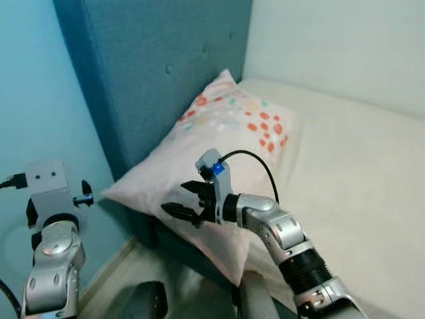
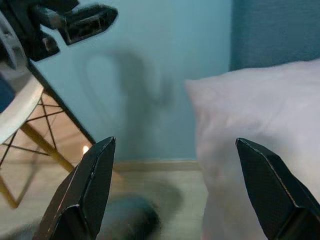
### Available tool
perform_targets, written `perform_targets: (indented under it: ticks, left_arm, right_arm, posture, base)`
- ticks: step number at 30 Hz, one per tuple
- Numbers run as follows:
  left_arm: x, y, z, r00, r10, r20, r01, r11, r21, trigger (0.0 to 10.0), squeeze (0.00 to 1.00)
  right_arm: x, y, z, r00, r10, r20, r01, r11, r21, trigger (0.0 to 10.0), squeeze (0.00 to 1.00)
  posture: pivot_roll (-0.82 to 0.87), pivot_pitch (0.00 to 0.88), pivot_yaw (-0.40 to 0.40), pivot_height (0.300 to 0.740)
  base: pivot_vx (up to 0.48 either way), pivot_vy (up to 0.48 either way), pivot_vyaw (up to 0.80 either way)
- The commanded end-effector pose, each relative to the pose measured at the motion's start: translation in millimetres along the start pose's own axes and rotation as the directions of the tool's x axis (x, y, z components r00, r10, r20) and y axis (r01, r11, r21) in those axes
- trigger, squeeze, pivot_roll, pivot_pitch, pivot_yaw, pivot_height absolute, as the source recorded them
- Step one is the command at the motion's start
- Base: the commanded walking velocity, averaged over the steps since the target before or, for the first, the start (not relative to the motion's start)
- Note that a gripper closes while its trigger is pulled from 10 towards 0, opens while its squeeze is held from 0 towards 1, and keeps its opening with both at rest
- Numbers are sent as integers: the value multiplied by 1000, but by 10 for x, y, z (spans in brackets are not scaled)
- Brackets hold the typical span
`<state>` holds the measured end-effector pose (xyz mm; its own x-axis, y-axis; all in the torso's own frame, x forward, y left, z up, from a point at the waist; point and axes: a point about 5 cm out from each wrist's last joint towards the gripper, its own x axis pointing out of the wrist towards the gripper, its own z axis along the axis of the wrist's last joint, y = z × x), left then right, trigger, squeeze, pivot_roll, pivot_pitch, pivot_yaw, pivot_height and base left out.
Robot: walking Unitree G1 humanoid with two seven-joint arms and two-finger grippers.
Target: Clean up the room
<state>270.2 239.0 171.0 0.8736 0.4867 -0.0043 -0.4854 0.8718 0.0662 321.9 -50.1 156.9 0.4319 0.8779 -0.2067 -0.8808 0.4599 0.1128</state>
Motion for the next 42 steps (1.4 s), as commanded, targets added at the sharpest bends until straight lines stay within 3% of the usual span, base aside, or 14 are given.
perform_targets:
  ticks: [1, 3, 4, 9, 15, 18, 22, 24, 26, 29, 35, 37, 42]
  left_arm:
    - [-13, 24, -73, 999, 1, -34, 0, 1000, 19, 10000, 0]
    - [-26, -54, -35, 999, -29, -21, 29, 1000, 10, 10000, 0]
    - [-26, -54, -35, 999, -29, -21, 29, 1000, 10, 10000, 0]
    - [-88, -129, -24, 997, -75, -14, 75, 997, 9, 10000, 0]
    - [-148, -97, -24, 996, -85, -15, 85, 996, 3, 10000, 0]
    - [-180, -118, -13, 994, -109, -11, 109, 994, -16, 10000, 0]
    - [-240, -217, 14, 983, -185, 0, 185, 981, -64, 10000, 0]
    - [-255, -235, 9, 980, -197, 0, 196, 978, -70, 10000, 0]
    - [-279, -274, 7, 975, -220, 0, 219, 973, -78, 10000, 0]
    - [-300, -312, 36, 970, -244, 9, 244, 966, -83, 10000, 0]
    - [-324, -296, 47, 968, -251, 9, 250, 964, -87, 10000, 0]
    - [-317, -263, 39, 968, -250, 0, 249, 965, -81, 10000, 0]
    - [-274, -246, 121, 968, -248, 23, 249, 966, -73, 10000, 0]
  right_arm:
    - [62, 132, -147, 993, 83, -80, -82, 996, 16, 10000, 0]
    - [65, 152, -316, 978, 95, -187, -98, 995, -6, 10000, 0]
    - [65, 152, -316, 978, 95, -187, -98, 995, -6, 10000, 0]
    - [82, 332, -667, 904, 261, -339, -241, 965, 100, 10000, 0]
    - [108, 317, -729, 892, 217, -397, -221, 975, 37, 10000, 0]
    - [123, 215, -709, 893, 132, -430, -160, 987, -28, 10000, 0]
    - [46, -46, -551, 893, -34, -449, -39, 988, -152, 10000, 0]
    - [7, -123, -522, 884, -88, -459, -4, 981, -196, 10000, 0]
    - [-60, -306, -432, 863, -242, -444, 102, 943, -315, 10000, 0]
    - [-147, -497, -347, 835, -357, -418, 232, 919, -320, 10000, 0]
    - [-255, -676, -350, 802, -419, -426, 292, 897, -333, 10000, 0]
    - [-292, -764, -292, 799, -445, -405, 346, 891, -295, 10000, 0]
    - [-396, -925, -109, 777, -521, -352, 386, 837, -386, 10000, 0]
  posture:
    - [9, 150, -89, 495]
    - [12, 155, -93, 495]
    - [12, 155, -93, 495]
    - [22, 160, -89, 495]
    - [25, 198, -77, 495]
    - [31, 214, -80, 495]
    - [28, 232, -79, 495]
    - [26, 238, -78, 495]
    - [23, 246, -80, 495]
    - [14, 266, -82, 495]
    - [10, 288, -84, 495]
    - [-7, 322, -79, 495]
    - [-13, 367, -95, 495]
  base:
    - [0, 0, 0]
    - [0, 0, 0]
    - [0, 0, 0]
    - [0, 0, 0]
    - [0, 0, 0]
    - [0, 0, 0]
    - [0, 0, 0]
    - [0, 0, 0]
    - [0, 0, 0]
    - [0, 0, 0]
    - [0, 0, 0]
    - [0, 0, 0]
    - [0, 0, 0]
